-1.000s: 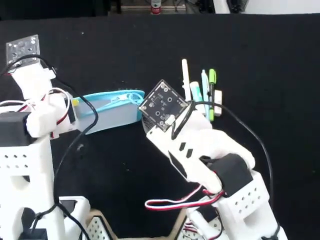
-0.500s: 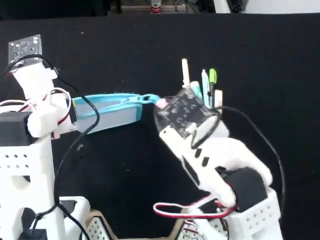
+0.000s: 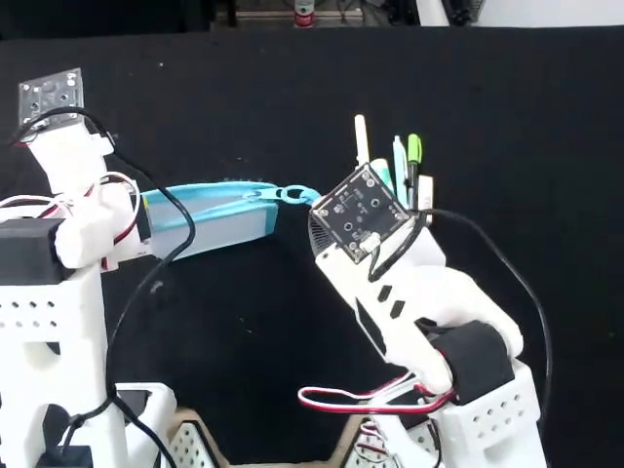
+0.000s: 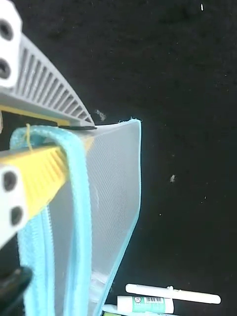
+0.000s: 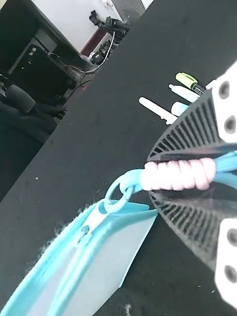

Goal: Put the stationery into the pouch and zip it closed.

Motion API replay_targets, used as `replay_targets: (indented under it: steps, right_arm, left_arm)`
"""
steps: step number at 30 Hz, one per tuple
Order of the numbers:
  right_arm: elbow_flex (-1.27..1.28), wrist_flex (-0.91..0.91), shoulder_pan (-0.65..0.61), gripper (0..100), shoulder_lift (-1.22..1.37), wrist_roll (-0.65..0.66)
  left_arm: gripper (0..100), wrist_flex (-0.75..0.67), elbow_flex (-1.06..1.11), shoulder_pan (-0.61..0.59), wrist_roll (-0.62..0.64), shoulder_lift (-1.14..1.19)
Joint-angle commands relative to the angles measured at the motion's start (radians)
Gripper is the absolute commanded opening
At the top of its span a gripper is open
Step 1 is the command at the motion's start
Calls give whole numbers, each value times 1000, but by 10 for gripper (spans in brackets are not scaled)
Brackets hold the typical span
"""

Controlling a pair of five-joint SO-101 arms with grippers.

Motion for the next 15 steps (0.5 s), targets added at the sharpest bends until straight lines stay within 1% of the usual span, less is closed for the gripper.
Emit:
replay_targets:
  steps: [1, 3, 7, 12, 15]
  right_arm:
    - [-7, 43, 29, 11, -13, -6]
    - [-7, 63, 37, 11, -13, -9]
    - [-8, 71, 94, 11, -13, -9]
    - [-13, 114, 100, 17, -22, -9]
    - [-44, 161, 98, 93, -22, -9]
  left_arm:
    - [30, -6, -4, 4, -11, -11]
    - [30, -6, -4, 4, -11, -11]
    - [30, -5, -4, 4, -11, -12]
    - [30, -6, -4, 4, -11, -12]
    - [30, -8, -7, 4, -11, -12]
